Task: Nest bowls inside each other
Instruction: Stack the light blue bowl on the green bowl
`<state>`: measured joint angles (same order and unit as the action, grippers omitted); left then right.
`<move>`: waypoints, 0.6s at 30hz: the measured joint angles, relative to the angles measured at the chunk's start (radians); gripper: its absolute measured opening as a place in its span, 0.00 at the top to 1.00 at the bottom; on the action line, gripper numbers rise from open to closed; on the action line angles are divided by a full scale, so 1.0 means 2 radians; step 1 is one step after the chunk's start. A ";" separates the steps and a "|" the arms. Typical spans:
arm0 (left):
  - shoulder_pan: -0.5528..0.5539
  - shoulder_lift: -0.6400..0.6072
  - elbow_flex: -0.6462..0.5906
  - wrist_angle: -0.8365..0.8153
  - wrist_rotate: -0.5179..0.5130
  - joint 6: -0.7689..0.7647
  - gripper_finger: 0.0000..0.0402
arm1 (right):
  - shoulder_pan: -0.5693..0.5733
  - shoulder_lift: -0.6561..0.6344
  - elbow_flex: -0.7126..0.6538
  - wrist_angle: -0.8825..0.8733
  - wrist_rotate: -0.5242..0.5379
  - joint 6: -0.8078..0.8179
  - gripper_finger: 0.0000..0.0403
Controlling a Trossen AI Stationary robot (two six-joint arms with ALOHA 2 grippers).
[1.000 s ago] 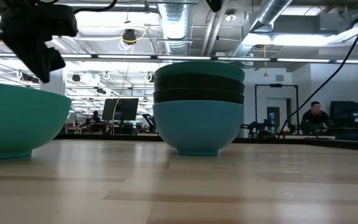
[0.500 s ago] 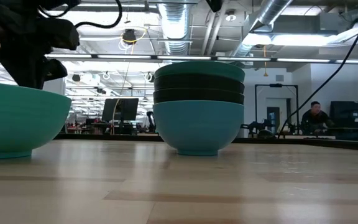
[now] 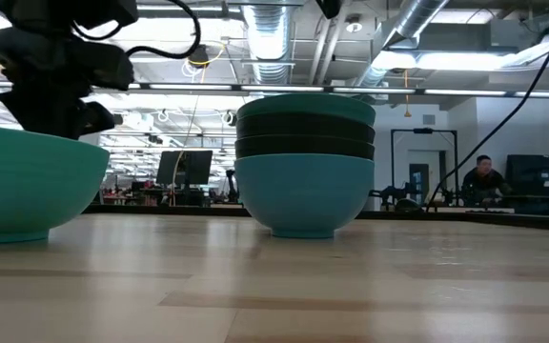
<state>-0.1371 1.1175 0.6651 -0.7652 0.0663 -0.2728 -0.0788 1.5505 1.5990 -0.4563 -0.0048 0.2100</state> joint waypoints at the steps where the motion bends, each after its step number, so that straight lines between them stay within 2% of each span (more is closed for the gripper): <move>1: 0.000 0.000 0.000 0.004 -0.002 0.000 0.86 | 0.000 0.000 0.000 0.000 0.000 0.000 0.70; 10: 0.001 0.037 0.000 0.024 -0.009 0.006 0.86 | 0.000 0.000 0.000 -0.009 -0.032 0.001 0.69; 18: 0.001 0.099 0.000 0.050 0.012 0.026 0.88 | 0.008 0.000 0.000 -0.019 -0.044 -0.009 0.69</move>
<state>-0.1356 1.3157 0.6655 -0.6660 0.0902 -0.2207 -0.0618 1.5509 1.5993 -0.4941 -0.0918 0.1926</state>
